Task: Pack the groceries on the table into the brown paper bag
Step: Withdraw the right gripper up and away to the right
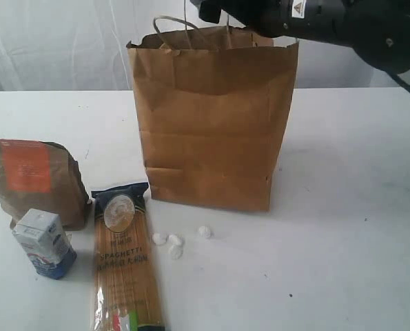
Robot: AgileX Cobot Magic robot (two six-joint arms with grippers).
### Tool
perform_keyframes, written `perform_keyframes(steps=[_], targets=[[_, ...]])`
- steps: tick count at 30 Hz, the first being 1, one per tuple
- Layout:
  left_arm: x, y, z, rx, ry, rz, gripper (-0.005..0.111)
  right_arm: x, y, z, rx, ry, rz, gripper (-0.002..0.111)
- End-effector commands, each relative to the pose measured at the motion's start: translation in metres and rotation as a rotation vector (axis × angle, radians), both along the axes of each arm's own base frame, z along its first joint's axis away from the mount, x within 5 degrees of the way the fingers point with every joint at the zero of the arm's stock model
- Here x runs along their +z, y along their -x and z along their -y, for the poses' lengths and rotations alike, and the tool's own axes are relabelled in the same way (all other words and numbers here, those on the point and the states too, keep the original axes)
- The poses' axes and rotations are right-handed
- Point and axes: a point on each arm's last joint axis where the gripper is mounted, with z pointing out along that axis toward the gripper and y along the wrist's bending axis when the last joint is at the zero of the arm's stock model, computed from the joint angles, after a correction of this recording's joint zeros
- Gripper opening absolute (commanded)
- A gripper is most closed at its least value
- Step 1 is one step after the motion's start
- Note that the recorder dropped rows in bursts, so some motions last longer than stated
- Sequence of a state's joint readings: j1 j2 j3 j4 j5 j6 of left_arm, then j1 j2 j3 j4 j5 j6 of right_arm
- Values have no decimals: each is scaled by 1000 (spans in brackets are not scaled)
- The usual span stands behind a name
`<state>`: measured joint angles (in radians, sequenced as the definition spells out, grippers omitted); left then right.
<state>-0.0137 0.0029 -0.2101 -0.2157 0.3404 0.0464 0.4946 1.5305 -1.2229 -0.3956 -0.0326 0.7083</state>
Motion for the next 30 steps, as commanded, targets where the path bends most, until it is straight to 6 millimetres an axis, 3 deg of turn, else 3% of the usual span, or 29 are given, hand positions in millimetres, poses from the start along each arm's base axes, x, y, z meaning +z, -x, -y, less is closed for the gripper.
perform_keyframes(steps=[1,10,15,18,21,25,27,30], targets=[[-1,0,0,-1,6,-3,0,6,1,1,18,-32,52,103],[-1,0,0,-1,6,-3,0,11,2,-1,34,-54,87,103],[-1,0,0,-1,6,-3,0,35,18,10,20,-68,126,99],[-1,0,0,-1,6,-3,0,28,30,29,-73,182,-7,76],[-1,0,0,-1,6,-3,0,19,43,56,-213,442,-181,43],[-1,0,0,-1,6,-3,0,31,61,83,-321,609,-193,7],[-1,0,0,-1,6,-3,0,32,65,92,-329,646,-194,0],[-1,0,0,-1,6,-3,0,24,71,113,-381,657,-232,0]])
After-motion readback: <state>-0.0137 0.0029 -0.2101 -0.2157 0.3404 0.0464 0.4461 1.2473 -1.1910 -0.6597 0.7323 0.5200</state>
